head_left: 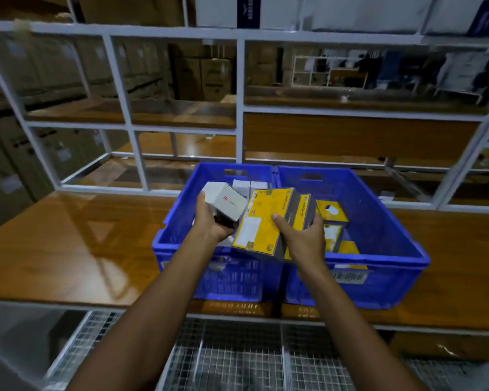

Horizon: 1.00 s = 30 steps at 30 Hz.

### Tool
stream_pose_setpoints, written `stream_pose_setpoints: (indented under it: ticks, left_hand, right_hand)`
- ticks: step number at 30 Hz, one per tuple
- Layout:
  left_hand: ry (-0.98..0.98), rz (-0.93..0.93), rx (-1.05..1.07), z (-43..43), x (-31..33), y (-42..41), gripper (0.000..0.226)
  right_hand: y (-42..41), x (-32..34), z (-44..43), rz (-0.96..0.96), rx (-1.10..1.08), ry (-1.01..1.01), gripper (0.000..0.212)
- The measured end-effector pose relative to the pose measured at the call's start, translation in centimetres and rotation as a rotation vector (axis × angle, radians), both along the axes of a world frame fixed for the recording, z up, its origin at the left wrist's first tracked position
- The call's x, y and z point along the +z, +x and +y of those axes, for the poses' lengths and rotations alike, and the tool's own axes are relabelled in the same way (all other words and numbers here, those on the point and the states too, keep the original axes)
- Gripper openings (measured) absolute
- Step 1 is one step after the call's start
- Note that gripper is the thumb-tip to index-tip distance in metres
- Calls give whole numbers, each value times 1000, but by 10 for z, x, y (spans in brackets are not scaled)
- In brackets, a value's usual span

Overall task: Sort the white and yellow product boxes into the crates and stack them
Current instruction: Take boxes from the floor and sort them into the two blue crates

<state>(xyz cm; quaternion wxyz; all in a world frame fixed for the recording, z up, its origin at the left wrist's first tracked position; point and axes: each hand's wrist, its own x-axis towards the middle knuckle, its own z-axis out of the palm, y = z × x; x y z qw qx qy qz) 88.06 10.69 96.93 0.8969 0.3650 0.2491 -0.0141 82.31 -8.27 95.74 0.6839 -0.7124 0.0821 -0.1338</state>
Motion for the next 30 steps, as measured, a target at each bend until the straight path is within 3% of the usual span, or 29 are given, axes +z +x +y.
stream_pose_setpoints:
  ticks: [3,8,11,14,16,20,26,30]
  left_hand:
    - [2,37,24,-6,6,14,66]
    - [-49,-40,-23,-32,13,23,55]
    - [160,-66,-177,-57,18,29,64]
    - [388,-133,-455,-83,24,33,43]
    - [470,-140,-477,-97,26,40,33]
    - [541,-98,-461,-122,23,60,36]
    - [552,-91,-441,-168,13,85,14]
    - [650,-60,-432,-184,-12,113,23]
  right_hand:
    - [21,2,-6,44,16,73,101]
    - [52,4,-24,131,38,132,134]
    - [69,2,-40,172,113,160,139]
    - [77,7,-58,191,117,166,125]
    - [85,7,-74,205,107,219,102]
    - [103,2,-109,225,78,273,59]
    - [111,6,-161,209,142,258,36]
    - [116,10,-188,193,255,188,28]
